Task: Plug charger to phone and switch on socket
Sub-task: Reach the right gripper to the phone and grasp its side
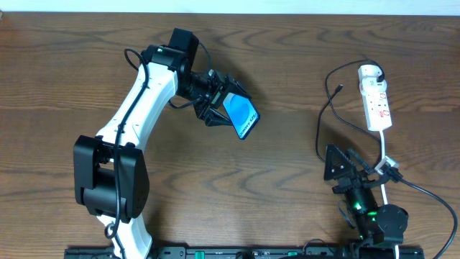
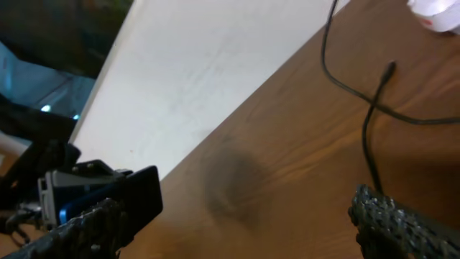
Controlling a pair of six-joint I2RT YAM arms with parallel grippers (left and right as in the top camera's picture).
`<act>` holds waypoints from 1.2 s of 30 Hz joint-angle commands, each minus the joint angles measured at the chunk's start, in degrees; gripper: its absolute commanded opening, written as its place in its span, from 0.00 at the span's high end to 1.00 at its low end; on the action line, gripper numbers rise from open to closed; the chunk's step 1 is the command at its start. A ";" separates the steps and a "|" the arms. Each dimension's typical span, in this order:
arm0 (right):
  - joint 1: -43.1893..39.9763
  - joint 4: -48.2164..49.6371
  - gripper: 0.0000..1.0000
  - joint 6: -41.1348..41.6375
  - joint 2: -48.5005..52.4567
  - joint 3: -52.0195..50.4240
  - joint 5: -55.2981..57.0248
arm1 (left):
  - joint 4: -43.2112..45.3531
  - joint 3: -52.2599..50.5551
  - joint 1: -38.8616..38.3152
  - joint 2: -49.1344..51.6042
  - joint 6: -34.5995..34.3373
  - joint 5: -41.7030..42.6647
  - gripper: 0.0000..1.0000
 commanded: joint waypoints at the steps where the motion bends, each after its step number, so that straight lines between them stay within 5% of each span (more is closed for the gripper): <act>1: 0.20 -2.34 0.01 -4.66 4.74 6.71 3.41 | 0.31 0.00 0.04 -0.59 0.33 1.33 0.28; 7: 0.20 -13.60 0.01 -13.94 25.46 28.79 2.97 | 0.42 0.00 0.04 -0.59 0.04 0.94 0.28; 9: 0.20 -13.73 0.01 -13.35 30.97 34.99 -6.21 | 0.50 0.00 0.04 -0.59 -0.11 0.96 0.28; 13: 0.20 -2.99 0.01 -11.78 36.83 39.91 -23.65 | 0.52 0.00 0.04 -0.59 -0.11 0.96 0.28; 22: 1.40 14.27 0.01 -10.62 44.39 40.04 -25.53 | 0.57 0.00 0.04 -0.59 -0.09 0.96 0.28; 30: 16.28 4.33 0.09 -9.90 57.18 47.43 -12.28 | 0.94 0.00 0.04 -0.59 -0.09 0.94 0.28; 32: 24.90 -8.37 0.20 -10.93 61.48 53.94 3.39 | 0.94 0.00 0.04 -0.59 -0.09 0.94 0.28; 36: 33.55 -15.04 0.26 -2.78 63.98 57.00 15.87 | 0.96 0.00 0.04 -0.59 -0.09 0.94 0.28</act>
